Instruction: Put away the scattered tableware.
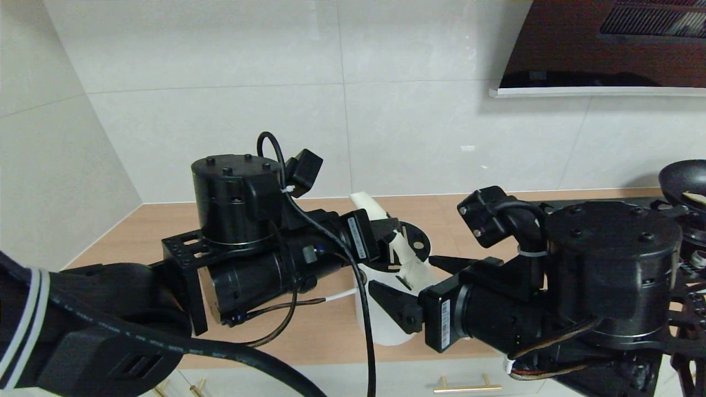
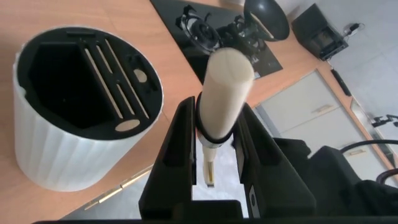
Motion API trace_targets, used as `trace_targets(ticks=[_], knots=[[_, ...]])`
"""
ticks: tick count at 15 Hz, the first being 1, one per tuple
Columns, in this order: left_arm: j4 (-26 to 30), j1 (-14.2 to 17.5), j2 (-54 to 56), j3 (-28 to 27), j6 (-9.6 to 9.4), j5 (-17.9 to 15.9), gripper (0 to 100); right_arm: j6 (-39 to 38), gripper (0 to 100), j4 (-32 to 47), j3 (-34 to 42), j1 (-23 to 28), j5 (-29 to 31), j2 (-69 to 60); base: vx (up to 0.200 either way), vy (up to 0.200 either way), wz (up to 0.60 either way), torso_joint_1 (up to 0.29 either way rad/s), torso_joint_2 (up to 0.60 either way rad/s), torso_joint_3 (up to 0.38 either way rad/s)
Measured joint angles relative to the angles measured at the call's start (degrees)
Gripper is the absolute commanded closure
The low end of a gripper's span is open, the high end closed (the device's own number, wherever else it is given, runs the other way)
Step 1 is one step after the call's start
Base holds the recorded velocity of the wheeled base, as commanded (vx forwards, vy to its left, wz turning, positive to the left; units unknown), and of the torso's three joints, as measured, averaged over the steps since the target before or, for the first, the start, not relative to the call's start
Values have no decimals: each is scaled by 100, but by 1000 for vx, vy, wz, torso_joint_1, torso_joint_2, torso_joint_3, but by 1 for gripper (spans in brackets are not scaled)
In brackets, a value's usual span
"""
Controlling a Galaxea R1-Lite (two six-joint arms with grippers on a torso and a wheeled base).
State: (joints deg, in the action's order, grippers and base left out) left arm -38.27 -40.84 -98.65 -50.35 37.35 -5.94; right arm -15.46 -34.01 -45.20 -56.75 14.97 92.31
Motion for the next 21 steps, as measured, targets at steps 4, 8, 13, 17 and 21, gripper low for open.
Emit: trace_targets(ticks=[4, 8, 13, 17, 21], knots=[[-79, 346, 372, -56, -46, 2, 100, 679, 0, 40, 229, 540, -68, -553, 0, 0, 0, 0, 0, 0], [-251, 901, 909, -128, -670, -7, 100, 785, 0, 40, 332, 807, -94, -822, 0, 0, 0, 0, 0, 0], [-987, 1198, 1130, 149, -1910, -27, 100, 791, 0, 38, 336, 827, -66, -807, 0, 0, 0, 0, 0, 0], [-1563, 1215, 1114, 443, -2920, -55, 100, 789, 0, 35, 325, 827, -44, -745, 0, 0, 0, 0, 0, 0], [-1352, 1002, 885, 110, -3341, -66, 100, 805, 0, 51, 282, 818, 79, -761, 0, 0, 0, 0, 0, 0]])
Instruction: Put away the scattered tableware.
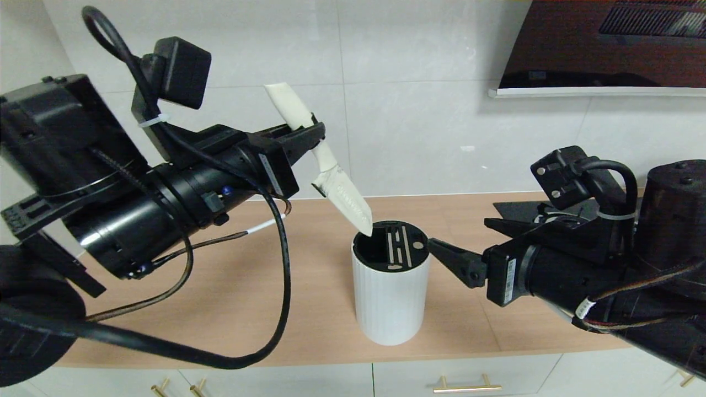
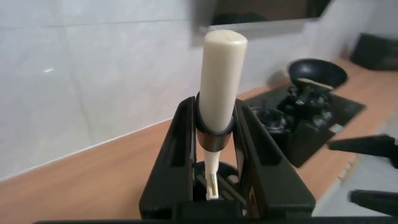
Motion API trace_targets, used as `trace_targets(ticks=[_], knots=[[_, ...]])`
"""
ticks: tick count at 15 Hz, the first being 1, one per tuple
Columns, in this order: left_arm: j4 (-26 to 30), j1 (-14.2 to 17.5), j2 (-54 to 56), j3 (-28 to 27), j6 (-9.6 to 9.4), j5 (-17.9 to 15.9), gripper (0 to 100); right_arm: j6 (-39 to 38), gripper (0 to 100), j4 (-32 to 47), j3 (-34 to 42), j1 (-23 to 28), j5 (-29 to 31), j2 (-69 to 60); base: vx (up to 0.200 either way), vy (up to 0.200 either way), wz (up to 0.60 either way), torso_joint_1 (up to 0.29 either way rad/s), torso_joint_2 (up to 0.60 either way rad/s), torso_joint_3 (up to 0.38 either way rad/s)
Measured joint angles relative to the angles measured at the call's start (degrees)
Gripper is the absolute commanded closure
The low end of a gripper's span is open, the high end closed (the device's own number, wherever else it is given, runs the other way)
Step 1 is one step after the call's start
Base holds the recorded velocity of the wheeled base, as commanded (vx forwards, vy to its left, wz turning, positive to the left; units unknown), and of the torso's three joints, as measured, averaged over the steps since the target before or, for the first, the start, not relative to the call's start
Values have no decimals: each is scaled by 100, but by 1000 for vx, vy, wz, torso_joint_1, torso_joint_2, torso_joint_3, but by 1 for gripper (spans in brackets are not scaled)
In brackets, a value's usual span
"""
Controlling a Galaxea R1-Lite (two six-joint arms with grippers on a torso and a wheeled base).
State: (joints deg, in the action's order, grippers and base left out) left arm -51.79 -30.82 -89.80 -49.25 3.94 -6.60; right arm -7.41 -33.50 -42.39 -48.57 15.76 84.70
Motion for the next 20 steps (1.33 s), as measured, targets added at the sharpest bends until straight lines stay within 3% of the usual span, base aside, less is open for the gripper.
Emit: trace_targets(ticks=[9, 20], knots=[[127, -322, -511, -48, -288, 33, 100, 5, 0, 123, -17, 0, 7, -26, 0, 0, 0, 0, 0, 0], [121, -335, -1069, -15, -372, 55, 100, -2, 0, 118, -15, 1, 5, 77, 0, 0, 0, 0, 0, 0]])
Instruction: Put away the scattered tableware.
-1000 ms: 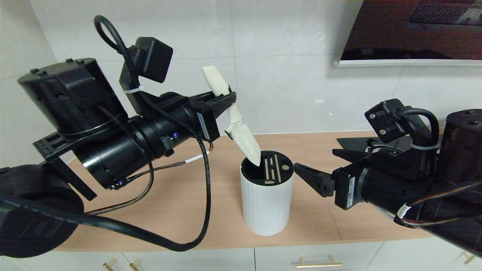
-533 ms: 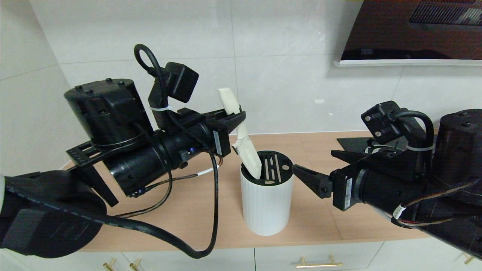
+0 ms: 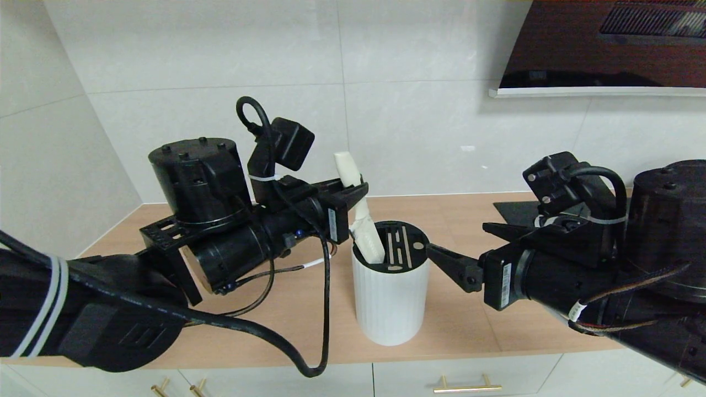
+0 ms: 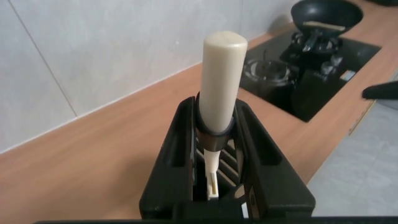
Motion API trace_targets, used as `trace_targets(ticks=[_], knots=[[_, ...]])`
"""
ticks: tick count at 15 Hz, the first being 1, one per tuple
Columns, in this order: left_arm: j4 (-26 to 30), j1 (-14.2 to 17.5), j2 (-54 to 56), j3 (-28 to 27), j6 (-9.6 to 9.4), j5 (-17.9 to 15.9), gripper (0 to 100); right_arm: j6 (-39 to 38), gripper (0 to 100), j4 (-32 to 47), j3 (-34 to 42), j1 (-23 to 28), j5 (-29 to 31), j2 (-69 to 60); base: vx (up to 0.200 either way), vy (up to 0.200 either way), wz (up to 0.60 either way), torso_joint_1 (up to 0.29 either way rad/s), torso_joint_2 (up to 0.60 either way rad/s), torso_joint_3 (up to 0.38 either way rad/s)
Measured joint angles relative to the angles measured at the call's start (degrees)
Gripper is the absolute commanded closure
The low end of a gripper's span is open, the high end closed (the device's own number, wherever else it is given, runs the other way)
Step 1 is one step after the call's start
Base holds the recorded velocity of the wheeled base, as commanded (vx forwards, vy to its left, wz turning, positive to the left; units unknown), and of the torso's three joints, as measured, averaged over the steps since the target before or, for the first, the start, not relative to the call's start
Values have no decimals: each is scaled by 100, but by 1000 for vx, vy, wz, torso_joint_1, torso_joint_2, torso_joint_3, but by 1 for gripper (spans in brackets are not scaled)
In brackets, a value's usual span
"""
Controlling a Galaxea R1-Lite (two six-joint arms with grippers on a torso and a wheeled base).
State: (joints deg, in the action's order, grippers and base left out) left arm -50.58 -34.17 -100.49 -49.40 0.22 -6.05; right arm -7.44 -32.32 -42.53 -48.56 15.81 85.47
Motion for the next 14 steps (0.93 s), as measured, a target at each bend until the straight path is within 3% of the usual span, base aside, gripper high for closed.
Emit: trace_targets(ticks=[14], knots=[[-329, -141, -880, -18, 2, 77, 100, -2, 0, 0, 0, 2, 9, 108, 0, 0, 0, 0, 0, 0]])
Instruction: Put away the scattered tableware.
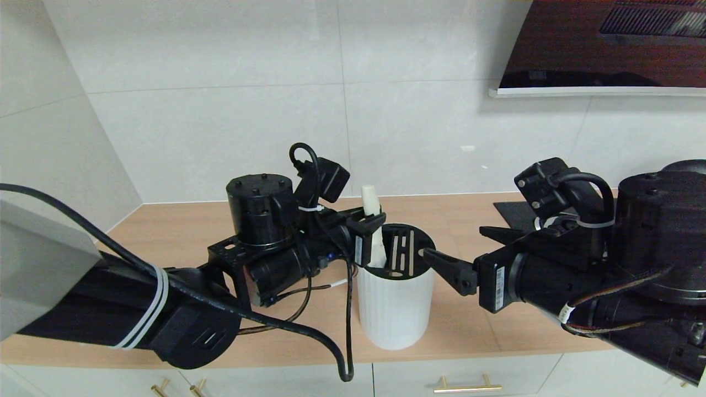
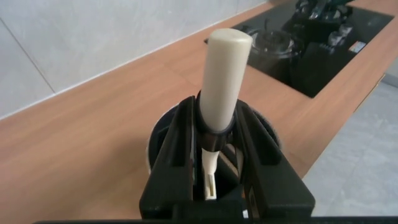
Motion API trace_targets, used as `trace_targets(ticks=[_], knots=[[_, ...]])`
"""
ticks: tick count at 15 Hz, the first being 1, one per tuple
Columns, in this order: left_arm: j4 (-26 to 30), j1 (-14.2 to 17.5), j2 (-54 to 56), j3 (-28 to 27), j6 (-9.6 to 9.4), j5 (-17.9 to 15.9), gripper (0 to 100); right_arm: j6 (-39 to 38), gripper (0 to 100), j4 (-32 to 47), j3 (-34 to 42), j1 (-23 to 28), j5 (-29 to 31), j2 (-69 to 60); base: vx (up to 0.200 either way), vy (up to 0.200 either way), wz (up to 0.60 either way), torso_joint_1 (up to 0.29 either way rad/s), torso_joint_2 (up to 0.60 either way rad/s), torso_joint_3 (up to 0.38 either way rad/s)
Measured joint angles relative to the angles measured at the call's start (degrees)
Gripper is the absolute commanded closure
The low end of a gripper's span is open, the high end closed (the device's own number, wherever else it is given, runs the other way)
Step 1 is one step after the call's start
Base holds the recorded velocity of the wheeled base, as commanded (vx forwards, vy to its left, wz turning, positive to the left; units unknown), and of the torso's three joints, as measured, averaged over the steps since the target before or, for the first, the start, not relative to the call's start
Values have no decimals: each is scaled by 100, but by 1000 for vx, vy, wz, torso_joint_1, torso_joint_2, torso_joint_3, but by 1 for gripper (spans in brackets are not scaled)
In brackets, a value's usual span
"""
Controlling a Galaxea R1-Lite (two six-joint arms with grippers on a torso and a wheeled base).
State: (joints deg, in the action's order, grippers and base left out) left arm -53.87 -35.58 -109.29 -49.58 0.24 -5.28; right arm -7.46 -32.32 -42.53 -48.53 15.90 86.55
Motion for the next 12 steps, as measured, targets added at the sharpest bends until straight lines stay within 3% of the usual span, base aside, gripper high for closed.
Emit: trace_targets(ticks=[1, 12], knots=[[-7, 0, -11, 0, 0, 2, 0, 0, 0, 0, 0, 0, 0, 0, 0, 0, 0, 0, 0, 0], [-245, 0, 144, -9, 44, 66, 0, 0, 0, -20, -7, 27, 50, -23, 0, 0, 0, 0, 0, 0]])
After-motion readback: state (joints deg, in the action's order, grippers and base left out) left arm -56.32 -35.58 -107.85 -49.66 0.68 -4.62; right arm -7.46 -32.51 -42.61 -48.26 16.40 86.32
